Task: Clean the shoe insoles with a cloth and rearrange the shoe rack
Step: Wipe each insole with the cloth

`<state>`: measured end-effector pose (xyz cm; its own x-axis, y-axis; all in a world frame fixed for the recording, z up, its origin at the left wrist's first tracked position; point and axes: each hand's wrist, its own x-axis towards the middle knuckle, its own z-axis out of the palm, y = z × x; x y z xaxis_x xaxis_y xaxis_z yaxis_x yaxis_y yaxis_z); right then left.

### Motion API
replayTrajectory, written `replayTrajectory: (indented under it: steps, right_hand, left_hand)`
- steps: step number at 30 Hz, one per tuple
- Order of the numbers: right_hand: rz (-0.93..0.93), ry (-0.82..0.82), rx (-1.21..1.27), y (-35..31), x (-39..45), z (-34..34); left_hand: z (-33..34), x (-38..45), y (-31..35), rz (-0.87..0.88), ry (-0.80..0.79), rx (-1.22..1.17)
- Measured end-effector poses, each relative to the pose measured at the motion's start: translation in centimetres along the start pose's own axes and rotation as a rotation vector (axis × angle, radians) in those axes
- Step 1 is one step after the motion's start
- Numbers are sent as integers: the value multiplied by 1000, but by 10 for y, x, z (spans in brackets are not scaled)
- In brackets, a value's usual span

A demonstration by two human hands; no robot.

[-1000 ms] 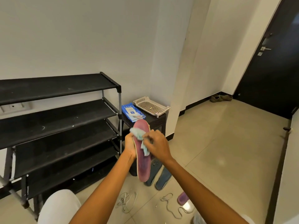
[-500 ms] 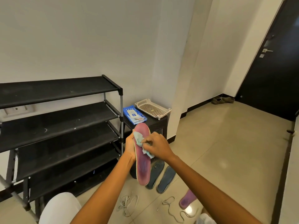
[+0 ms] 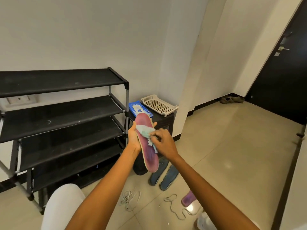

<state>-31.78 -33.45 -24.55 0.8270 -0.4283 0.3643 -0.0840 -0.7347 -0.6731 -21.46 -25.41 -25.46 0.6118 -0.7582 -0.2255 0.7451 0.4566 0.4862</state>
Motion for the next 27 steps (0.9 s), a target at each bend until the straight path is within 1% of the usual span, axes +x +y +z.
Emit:
replayTrajectory:
  steps: [2,3,4,6,7,9,11,12,15,16,19,21,22,23,24,26,27]
  right_hand:
    - [168,155,135,5,2,-2]
    - [235,175,199,6,4,-1]
    - [252,163,220,7,5,1]
    - [216,128,170,6,6,5]
    - [212,144,151,4,6,7]
    - [253,229,151,3,6,9]
    - [272,289,132,1,5,13]
    - [238,277,83,2,5,15]
    - [80,136,-188,5,-2,22]
    - [49,110,-221,5,-4,21]
    - [-80,49,-146,3,-16,22]
    - [-199,-49,-84,3,-28,20]
    - [-240,-74,-97,4,-28,16]
    - [-249,-73,-109,8,-24,10]
    - [-204,-34,-108,12,-17,5]
    - [-36,80,-34,13,-2,-3]
    - [27,102,-34,13,5,-4]
  left_hand:
    - [7,-4,-3,50,14,15]
    - [8,-5,-5,70,30,38]
    - [9,-6,-8,70,35,58]
    - [9,-6,-13,50,14,46]
    - [8,-5,-15,38,-8,18]
    - [4,-6,-21,36,-53,-20]
    - [-2,-10,-30,26,-74,-16]
    - [-4,-12,-33,25,-71,4]
    - [-7,-13,-35,40,-28,74]
    - [-7,-12,-32,33,-12,88]
    - [-9,-6,-22,-24,6,76]
    - [-17,2,-20,-53,25,58]
    - [-20,3,-20,-64,33,61]
    - [-21,2,-22,-63,28,79]
    - [-20,1,-24,-47,13,94]
    - [-14,-5,-29,15,-26,98]
    - [-10,-6,-31,38,-33,106]
